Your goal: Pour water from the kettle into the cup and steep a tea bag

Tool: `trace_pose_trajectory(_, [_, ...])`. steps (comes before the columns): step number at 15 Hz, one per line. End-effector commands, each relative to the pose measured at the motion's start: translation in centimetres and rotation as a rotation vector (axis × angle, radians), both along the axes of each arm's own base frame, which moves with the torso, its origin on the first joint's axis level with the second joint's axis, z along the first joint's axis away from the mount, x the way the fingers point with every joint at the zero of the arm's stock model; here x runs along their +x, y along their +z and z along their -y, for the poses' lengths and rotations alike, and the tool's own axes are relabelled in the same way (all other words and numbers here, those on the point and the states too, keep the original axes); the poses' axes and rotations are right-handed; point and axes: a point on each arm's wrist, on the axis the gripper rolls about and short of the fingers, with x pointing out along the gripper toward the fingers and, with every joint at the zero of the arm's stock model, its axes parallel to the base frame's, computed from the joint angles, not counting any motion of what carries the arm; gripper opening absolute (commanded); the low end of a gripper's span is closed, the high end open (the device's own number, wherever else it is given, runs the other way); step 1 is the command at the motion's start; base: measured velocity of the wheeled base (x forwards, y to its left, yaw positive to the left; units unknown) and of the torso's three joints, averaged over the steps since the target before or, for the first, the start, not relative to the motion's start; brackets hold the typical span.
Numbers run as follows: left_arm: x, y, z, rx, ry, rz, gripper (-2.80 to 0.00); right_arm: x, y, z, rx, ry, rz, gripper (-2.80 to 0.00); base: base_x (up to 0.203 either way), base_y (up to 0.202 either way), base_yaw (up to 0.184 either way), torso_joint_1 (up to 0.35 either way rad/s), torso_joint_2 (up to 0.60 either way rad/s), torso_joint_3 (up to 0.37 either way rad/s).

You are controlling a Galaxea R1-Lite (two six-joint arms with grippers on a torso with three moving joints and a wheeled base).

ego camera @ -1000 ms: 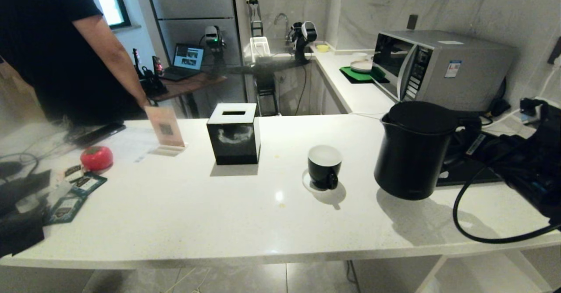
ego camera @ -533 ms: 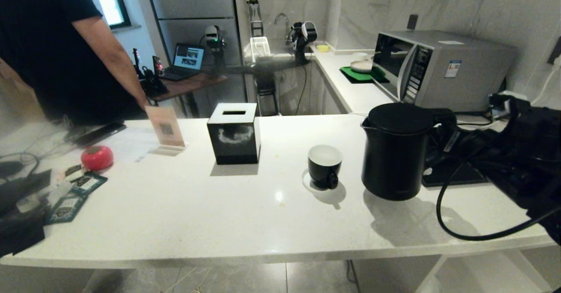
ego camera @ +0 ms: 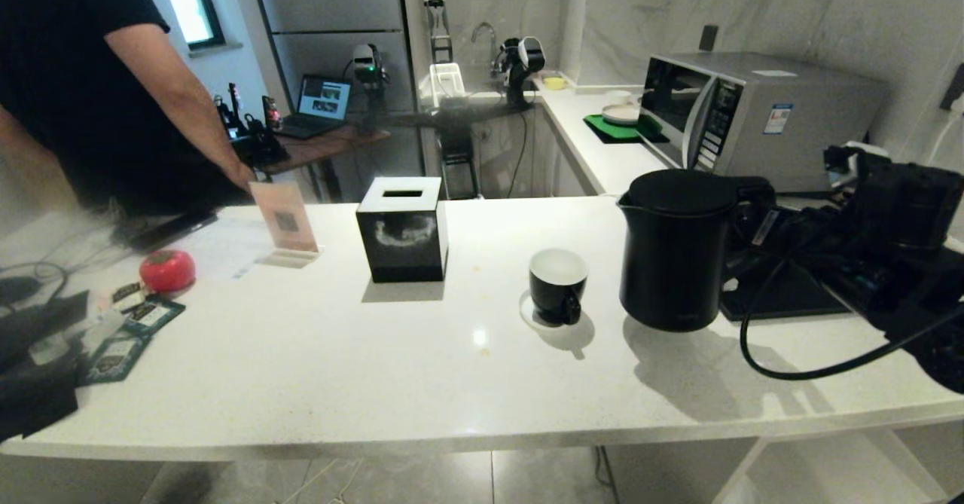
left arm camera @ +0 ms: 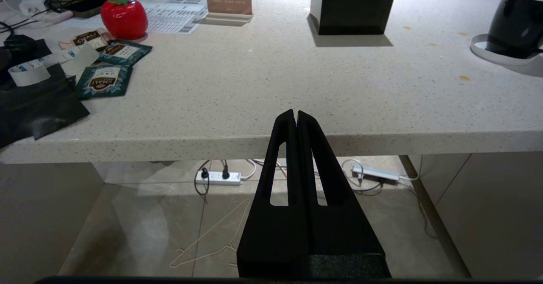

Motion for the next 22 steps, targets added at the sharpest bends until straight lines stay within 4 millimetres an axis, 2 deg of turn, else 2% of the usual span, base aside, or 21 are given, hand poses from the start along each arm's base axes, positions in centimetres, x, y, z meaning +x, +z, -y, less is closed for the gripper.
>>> trace_pose_trajectory(1, [0.0, 0.0, 0.0, 0.0, 0.001, 0.0, -2.8, 0.4, 0.2, -0.1, 0.001, 0.001, 0.004, -2.8, 0.0, 0.0, 0.0, 0.0, 0.0, 0.0])
trace_pose_trajectory(6, [0.0, 0.0, 0.0, 0.0, 0.001, 0.0, -2.8, 0.6, 0.2, -0.1, -0.037, 0.001, -0.033, -2.8, 0.0, 0.0, 0.0, 0.0, 0.0, 0.0])
trace_pose_trajectory(22, [0.0, 0.0, 0.0, 0.0, 0.001, 0.0, -2.8, 4.3, 1.8, 0.4, -0.151, -0.016, -0.081, -2.8, 0.0, 0.0, 0.0, 0.0, 0.0, 0.0])
